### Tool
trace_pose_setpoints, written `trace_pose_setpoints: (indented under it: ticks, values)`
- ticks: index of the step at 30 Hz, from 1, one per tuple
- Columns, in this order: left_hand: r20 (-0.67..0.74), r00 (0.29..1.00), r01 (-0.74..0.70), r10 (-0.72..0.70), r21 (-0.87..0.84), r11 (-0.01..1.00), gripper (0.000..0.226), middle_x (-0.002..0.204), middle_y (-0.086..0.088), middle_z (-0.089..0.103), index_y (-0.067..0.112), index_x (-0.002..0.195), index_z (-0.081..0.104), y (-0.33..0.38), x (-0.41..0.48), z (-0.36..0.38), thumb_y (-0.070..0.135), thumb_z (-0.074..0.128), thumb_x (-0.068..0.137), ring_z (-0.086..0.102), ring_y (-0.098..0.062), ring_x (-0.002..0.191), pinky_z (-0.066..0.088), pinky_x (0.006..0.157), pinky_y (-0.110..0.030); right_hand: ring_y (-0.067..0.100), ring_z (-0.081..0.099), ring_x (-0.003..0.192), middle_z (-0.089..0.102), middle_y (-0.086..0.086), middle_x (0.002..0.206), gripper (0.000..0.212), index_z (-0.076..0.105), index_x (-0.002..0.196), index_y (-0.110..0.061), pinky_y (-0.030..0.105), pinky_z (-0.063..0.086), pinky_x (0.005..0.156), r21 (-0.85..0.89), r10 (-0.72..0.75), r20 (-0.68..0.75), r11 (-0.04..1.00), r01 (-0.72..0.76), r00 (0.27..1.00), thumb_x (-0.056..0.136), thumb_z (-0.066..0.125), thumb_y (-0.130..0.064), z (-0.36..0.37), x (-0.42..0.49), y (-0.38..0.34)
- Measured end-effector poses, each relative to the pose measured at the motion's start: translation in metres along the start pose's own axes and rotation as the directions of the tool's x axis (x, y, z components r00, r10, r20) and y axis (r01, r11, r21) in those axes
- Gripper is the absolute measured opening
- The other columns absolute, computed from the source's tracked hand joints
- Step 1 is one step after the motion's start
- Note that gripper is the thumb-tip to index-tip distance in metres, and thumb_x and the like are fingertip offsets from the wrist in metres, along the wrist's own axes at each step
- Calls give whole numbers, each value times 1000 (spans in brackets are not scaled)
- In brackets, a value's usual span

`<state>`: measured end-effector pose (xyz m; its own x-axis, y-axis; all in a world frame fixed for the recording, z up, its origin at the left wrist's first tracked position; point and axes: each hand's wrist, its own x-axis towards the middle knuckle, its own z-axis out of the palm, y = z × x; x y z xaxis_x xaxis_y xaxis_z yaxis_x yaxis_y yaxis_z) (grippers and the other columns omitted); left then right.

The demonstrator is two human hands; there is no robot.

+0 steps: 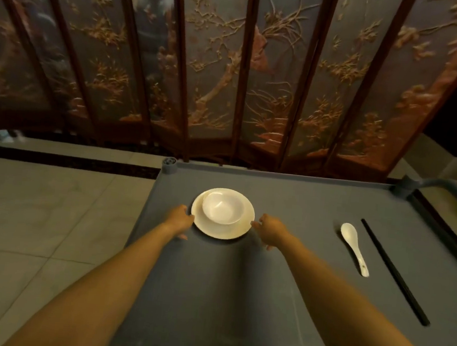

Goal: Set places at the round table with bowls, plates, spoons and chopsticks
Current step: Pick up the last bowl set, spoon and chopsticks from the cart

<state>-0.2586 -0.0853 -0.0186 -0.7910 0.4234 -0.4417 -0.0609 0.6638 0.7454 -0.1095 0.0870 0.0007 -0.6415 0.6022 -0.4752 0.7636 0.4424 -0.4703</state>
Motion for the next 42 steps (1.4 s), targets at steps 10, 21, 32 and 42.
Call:
trace_pose_setpoints:
  ticks: [10,21,32,42]
  values:
    - [-26,999,37,-39,-69,997,36,127,-22,53,-1,127,47,14,62,22,12,48,94,59,-43,106,57,75,-49,16,56,39,69,21,89,45,47,123,4,24,48,36,251,79,72,963,-95,994,99,38,-33,2,79,-1]
    - [-48,999,14,-19,-89,996,7,98,-12,56,12,99,51,11,71,22,12,52,92,59,-28,79,55,48,-37,32,63,91,56,19,121,34,48,124,-4,32,55,54,397,26,90,916,-60,996,93,52,-15,8,94,1]
    - [196,975,-51,103,-251,967,23,94,-3,60,19,109,49,51,62,36,33,55,92,62,-22,82,55,50,-33,15,57,75,57,4,90,9,55,91,-17,21,50,54,593,-51,-93,800,97,994,95,48,-19,-33,80,30]
    - [341,892,-166,298,-366,916,23,102,-4,65,31,116,52,93,39,86,38,49,94,64,-24,90,58,54,-36,26,63,82,67,15,96,35,59,107,-3,39,53,74,340,156,-364,940,-25,918,98,40,-31,-89,52,111]
